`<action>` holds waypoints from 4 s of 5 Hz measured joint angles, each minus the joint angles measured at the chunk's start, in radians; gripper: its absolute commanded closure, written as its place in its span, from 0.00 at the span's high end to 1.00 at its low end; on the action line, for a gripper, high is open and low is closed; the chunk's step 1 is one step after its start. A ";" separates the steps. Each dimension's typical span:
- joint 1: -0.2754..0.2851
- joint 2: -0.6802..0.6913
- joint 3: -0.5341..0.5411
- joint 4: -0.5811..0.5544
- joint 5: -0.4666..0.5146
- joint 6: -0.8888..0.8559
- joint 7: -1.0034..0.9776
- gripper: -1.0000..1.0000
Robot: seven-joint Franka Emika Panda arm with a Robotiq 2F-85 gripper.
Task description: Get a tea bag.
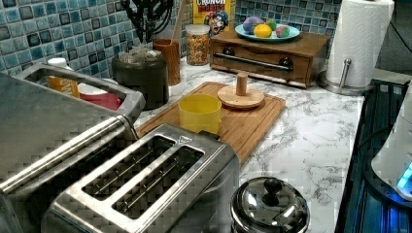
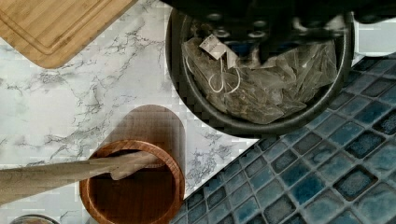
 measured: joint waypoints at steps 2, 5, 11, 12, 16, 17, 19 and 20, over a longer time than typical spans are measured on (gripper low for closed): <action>0.005 0.008 0.009 0.011 0.000 -0.066 0.000 0.00; 0.005 -0.075 0.015 -0.036 0.045 0.104 0.000 0.00; -0.035 -0.329 0.035 -0.233 0.200 -0.165 -0.219 0.00; -0.042 -0.416 0.039 -0.361 0.237 -0.155 -0.258 0.00; -0.039 -0.479 0.028 -0.398 0.249 -0.167 -0.267 0.00; -0.039 -0.477 0.019 -0.398 0.249 -0.155 -0.267 0.00; -0.051 -0.477 0.023 -0.398 0.244 -0.172 -0.267 0.00; -0.052 -0.476 0.022 -0.398 0.244 -0.172 -0.267 0.00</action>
